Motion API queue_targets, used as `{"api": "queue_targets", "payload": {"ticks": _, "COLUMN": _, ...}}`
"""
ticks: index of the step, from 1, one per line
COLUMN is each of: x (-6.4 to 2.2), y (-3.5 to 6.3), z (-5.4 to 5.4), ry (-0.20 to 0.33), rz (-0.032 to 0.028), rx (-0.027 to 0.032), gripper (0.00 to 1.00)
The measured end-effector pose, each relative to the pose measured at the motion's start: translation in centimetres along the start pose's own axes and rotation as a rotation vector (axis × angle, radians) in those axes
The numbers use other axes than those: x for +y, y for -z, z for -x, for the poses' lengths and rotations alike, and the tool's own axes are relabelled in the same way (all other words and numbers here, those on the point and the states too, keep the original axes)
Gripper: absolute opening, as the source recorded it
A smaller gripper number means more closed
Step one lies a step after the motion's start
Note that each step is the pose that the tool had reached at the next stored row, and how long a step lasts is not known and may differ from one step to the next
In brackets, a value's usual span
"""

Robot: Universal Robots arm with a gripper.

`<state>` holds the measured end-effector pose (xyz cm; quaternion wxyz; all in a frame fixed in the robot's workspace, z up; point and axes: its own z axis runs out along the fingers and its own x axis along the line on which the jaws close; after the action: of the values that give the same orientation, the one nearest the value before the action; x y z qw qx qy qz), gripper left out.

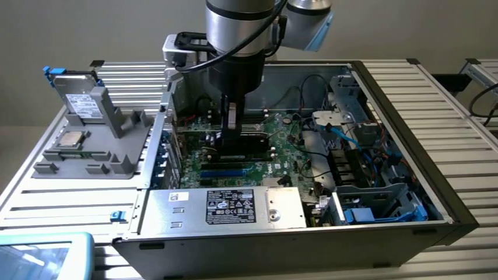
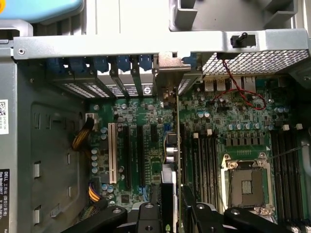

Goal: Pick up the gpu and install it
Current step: 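Insert the gpu into the slot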

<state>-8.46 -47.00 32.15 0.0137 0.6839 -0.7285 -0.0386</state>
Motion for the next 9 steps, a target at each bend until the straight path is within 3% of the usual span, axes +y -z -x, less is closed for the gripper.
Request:
{"api": "queue_targets", "payload": {"ticks": 2, "x": 0.01, "y": 0.0, "z": 0.0, "ry": 0.0, "rz": 0.0001, "rx": 0.0001, "gripper": 0.28}}
{"api": "queue_targets", "payload": {"ticks": 3, "x": 0.01, "y": -0.02, "z": 0.01, "ry": 0.0, "rz": 0.0001, "rx": 0.0025, "gripper": 0.28}}
{"api": "queue_targets", "payload": {"ticks": 4, "x": 0.02, "y": -0.03, "z": 0.04, "ry": -0.001, "rz": 0.0001, "rx": 0.0092, "gripper": 0.28}}
{"api": "queue_targets", "payload": {"ticks": 9, "x": -0.01, "y": -0.14, "z": 0.06, "ry": -0.001, "rz": 0.0, "rx": 0.0099, "gripper": 0.28}}
